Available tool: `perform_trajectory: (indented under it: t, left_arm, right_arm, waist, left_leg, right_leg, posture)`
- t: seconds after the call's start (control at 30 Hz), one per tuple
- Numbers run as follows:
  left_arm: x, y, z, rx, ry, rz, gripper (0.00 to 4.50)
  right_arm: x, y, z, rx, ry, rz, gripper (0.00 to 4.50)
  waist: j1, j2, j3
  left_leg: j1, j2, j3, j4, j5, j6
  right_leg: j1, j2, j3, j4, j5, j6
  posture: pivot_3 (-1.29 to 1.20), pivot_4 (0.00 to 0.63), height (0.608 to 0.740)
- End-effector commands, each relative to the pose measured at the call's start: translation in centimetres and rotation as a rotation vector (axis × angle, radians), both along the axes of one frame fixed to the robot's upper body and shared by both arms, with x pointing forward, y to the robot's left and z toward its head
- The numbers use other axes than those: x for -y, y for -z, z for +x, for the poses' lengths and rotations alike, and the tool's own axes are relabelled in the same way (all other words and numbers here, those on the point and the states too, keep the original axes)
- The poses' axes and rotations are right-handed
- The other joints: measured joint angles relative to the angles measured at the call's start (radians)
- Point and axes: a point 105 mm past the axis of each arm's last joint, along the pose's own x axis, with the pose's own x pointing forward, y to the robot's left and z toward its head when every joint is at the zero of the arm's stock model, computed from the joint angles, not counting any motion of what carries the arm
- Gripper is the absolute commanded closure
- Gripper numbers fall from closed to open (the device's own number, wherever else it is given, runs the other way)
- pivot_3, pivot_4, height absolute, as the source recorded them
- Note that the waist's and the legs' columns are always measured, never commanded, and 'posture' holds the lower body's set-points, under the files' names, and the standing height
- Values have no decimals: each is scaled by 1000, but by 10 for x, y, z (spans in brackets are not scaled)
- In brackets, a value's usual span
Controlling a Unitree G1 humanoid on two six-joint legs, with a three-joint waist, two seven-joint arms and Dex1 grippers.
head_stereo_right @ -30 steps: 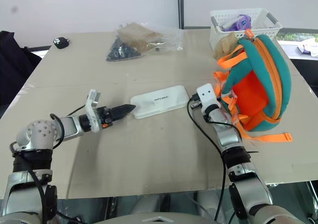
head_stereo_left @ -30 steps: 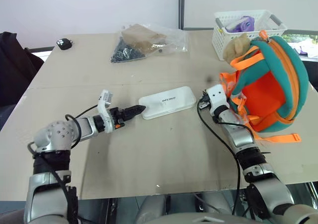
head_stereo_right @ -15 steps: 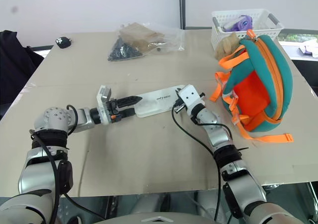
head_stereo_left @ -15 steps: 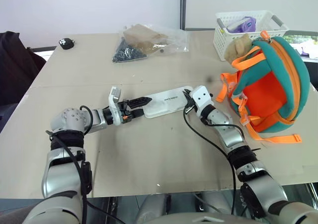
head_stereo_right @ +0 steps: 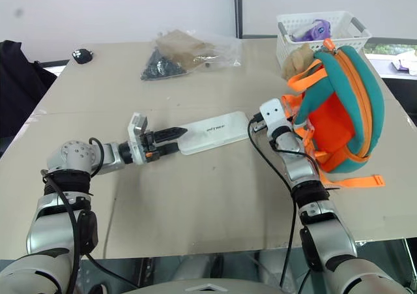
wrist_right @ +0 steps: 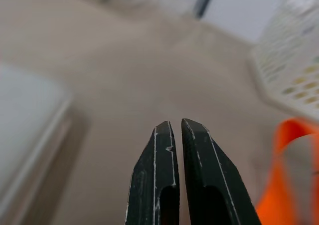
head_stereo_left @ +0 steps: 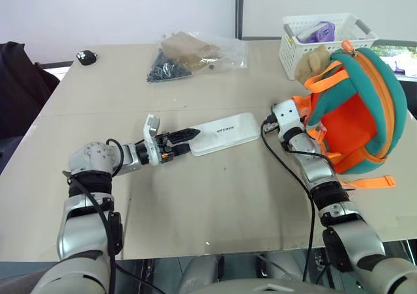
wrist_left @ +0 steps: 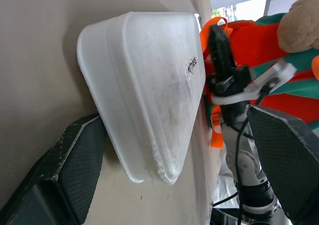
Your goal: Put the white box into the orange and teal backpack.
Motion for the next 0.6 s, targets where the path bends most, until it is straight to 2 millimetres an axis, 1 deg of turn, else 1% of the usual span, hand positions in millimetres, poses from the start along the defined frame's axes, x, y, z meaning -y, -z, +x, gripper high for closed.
perform_trajectory:
  t: [0.03,0.13,0.33,0.37,0.4,0.47,0.57,0.6]
  left_arm:
    - [7,24,-7,-94,25,30,0]
    - [10,26,-8,-93,40,34,0]
    - [15,28,-10,-67,65,40,0]
    - [15,27,-11,-63,70,31,398]
    - [15,26,-11,-60,72,23,532]
    - [14,26,-11,-57,69,11,1297]
    - [11,29,-9,-66,37,9,2765]
    - [11,31,-9,-69,31,10,3139]
  right_arm:
    - [-38,-13,-17,-14,-221,95,4403]
    - [-48,-14,-26,-22,-299,112,4403]
    - [-46,-13,-27,-23,-286,128,4403]
    - [-44,-12,-27,-23,-283,126,4500]
    - [-43,-10,-28,-25,-279,122,4500]
    - [-40,-8,-29,-24,-272,112,4500]
    - [-36,-6,-30,-24,-262,106,4500]
    - [-35,-5,-30,-25,-261,105,4500]
  waist:
    - [1,0,0]
    - [2,0,0]
    - [6,0,0]
    - [6,0,0]
    - [5,0,0]
    - [4,0,0]
    - [5,0,0]
    - [5,0,0]
  left_leg:
    - [0,0,0,0,0,0]
    - [0,0,0,1,0,0]
    - [0,0,-2,1,0,0]
    - [0,0,-2,1,0,0]
    - [0,0,-2,1,0,0]
    - [0,0,-1,0,0,0]
    - [-1,0,-1,0,0,0]
    - [-1,0,-2,1,0,0]
  right_leg:
    - [0,0,0,0,0,0]
    - [0,0,0,0,0,0]
    - [0,-1,-1,0,0,0]
    - [0,-1,-1,0,0,0]
    - [0,-1,-1,0,0,0]
    - [0,-1,-1,0,0,0]
    - [0,0,-1,0,0,0]
    - [0,-1,-2,0,0,0]
  posture:
    - [0,150,740]
    - [0,150,740]
    - [0,150,740]
    - [0,150,740]
    - [0,150,740]
    - [0,150,740]
    - [0,150,740]
    - [0,150,740]
